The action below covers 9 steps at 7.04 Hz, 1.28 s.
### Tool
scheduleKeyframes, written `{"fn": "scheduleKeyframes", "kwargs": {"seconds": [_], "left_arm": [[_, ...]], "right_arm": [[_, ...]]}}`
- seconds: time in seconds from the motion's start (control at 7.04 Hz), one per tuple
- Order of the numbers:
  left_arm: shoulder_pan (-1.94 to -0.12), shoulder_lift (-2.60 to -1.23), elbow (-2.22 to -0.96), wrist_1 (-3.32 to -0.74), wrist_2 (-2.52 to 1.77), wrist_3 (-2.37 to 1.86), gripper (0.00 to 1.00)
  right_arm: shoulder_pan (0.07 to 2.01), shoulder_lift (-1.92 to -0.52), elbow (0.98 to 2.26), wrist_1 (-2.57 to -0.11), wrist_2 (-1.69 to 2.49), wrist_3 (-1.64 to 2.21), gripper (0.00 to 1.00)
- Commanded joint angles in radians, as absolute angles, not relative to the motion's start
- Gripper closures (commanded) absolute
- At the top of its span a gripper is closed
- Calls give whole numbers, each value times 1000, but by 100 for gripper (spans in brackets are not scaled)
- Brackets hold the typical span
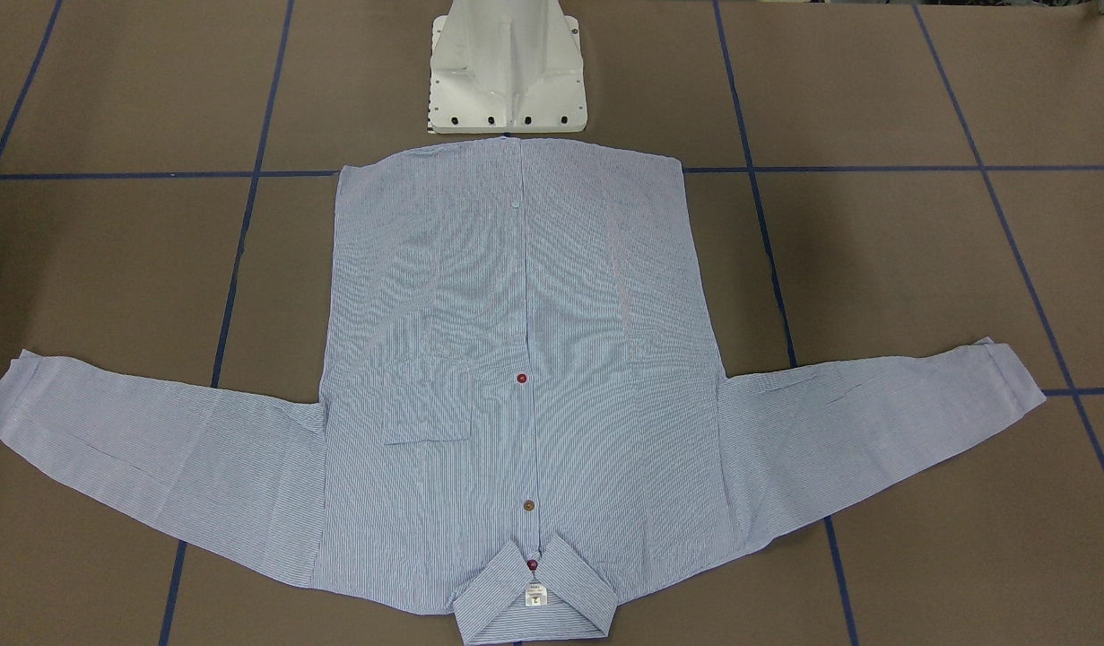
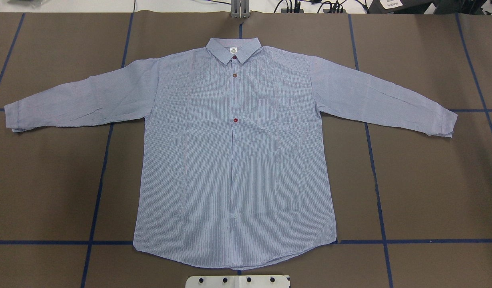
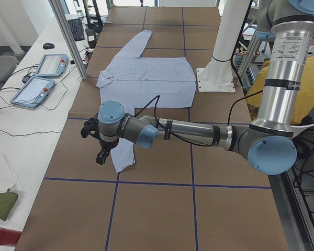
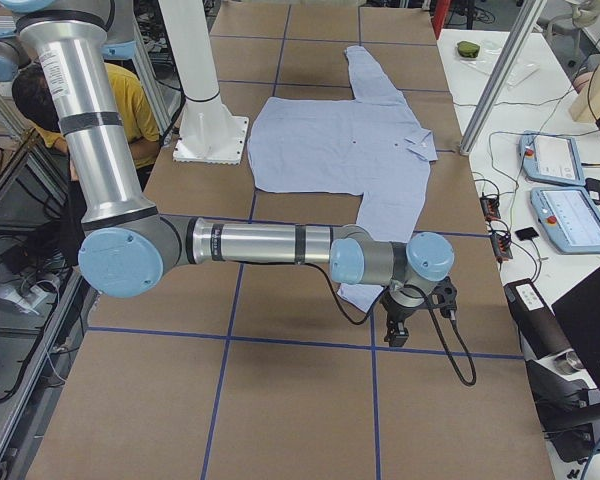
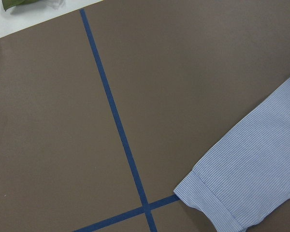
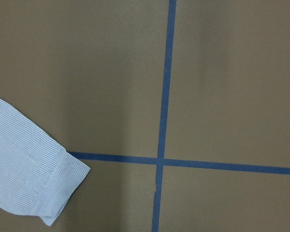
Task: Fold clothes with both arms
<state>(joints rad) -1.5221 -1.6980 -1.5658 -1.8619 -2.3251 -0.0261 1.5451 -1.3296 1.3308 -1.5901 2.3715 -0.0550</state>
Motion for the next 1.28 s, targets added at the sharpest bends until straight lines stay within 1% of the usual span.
{"fn": "scheduleKeyframes", "kwargs": {"seconds": [0.0,0.14,0.28,0.43,0.57,0.71,0.85,0.99,1.14], "left_arm": [[-1526,-1653,-1642,-1848,-2319,-18,0],[-1525,-1620,-1632,-1855,-2330,-23,0],[-1525,-1617,-1659,-1853,-2330,-23,0],[-1525,-1617,-1655,-1853,-2332,-23,0],[-1525,-1615,-1657,-1855,-2332,-23,0],[-1522,-1617,-1655,-1855,-2332,-23,0],[-1522,-1615,-1654,-1855,-2332,-23,0],[-1520,-1617,-1652,-1855,-2332,-21,0],[-1520,-1617,-1651,-1855,-2332,-21,0]], "right_arm": [[1543,-1356,1338,-1534,2376,-55,0],[1536,-1356,1333,-1531,2391,-54,0],[1529,-1367,1338,-1529,2458,-55,0],[1528,-1385,1330,-1529,2631,-58,0],[1507,-1387,1342,-1511,2654,-57,0],[1461,-1388,1350,-1497,2654,59,0],[1412,-1385,1351,-1411,2648,245,0],[1358,-1391,1359,-1244,2590,540,0],[1256,-1431,1391,-1016,2441,842,1]]}}
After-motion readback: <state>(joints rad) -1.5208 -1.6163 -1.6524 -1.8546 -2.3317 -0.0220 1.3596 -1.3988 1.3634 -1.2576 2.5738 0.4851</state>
